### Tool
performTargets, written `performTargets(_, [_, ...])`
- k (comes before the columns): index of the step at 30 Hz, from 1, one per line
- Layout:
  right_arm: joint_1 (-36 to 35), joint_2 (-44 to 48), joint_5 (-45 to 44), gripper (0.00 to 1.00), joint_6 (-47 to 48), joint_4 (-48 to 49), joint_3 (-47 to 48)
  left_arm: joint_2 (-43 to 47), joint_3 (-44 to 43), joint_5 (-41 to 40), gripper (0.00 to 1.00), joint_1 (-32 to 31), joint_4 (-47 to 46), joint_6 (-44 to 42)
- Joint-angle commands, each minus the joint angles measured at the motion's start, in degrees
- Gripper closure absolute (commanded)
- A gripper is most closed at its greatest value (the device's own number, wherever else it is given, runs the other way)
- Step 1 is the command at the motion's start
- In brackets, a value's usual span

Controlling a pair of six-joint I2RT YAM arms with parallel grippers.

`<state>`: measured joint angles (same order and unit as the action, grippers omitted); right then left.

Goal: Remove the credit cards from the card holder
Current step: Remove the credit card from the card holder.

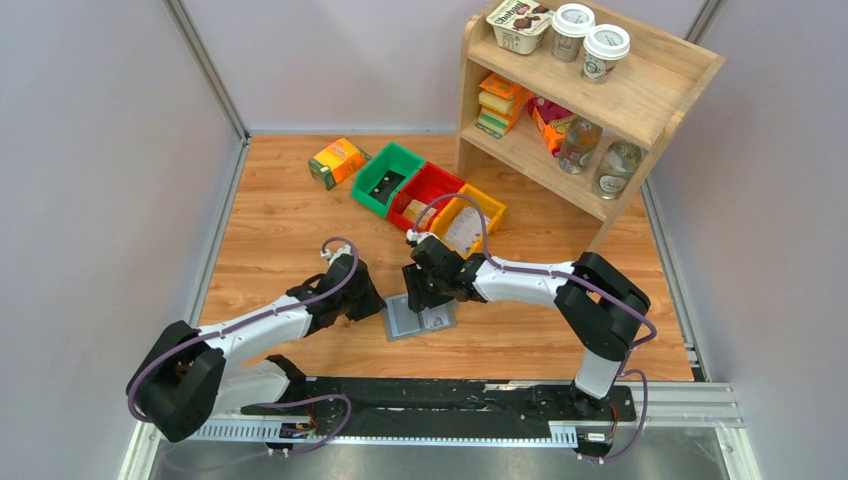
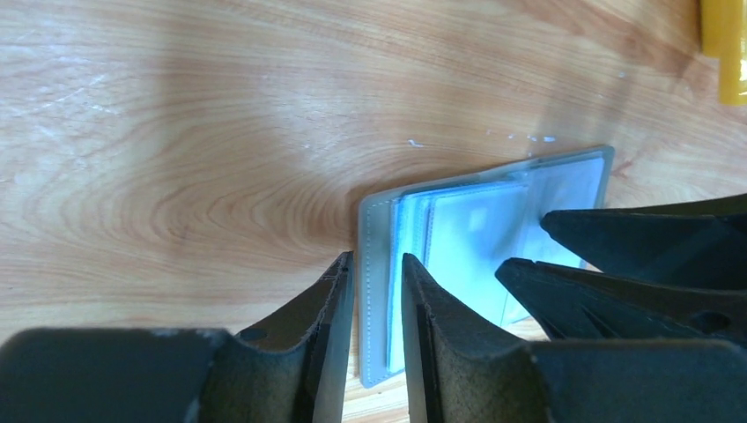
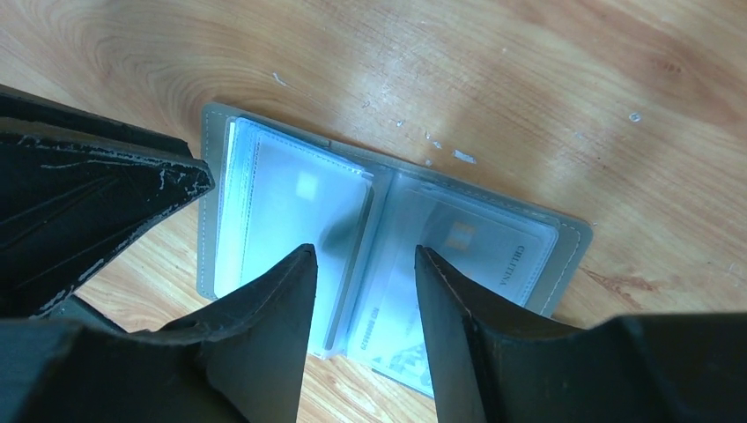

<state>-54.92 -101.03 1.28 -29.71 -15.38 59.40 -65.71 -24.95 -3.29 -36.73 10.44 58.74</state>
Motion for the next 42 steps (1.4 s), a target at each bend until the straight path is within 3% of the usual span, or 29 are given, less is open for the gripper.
performTargets(1, [0.1,0.1,2.0,0.49,0.9,-0.8,-0.9,-1.0,-1.5,-0.8,0.65,1.2,1.5,-1.1])
performTargets(5, [0.0,-0.3,2.1,0.49,1.0,-0.7,-0.9,-2.8,0.2,2.1,0.65,3.3,-1.5,-1.4])
performTargets(11, [0.2,-0.8,2.4,0.51,1.0,-0.8,-0.9,-5.0,4.9,11.5,0.63,7.7,-14.4,-0.9])
performTargets(17, [0.7,-0.7,3.6,0.51,1.0,0.0,-1.5,-6.1,6.9,16.1,0.64,9.3,-18.6,-1.0])
performTargets(24, [0.8,-1.0,4.4,0.52,1.2,0.8,-1.7,-2.7,9.0,18.2,0.79,9.3,-23.0,-0.6])
performTargets(35, [0.9,-2.0,5.9,0.58,1.9,1.4,-1.4,-1.3,12.0,25.6,0.86,9.3,-33.7,2.0])
performTargets(42, [1.0,-1.8,6.9,0.58,2.6,1.7,-0.9,-0.6,13.3,26.7,1.00,9.3,-36.4,3.0])
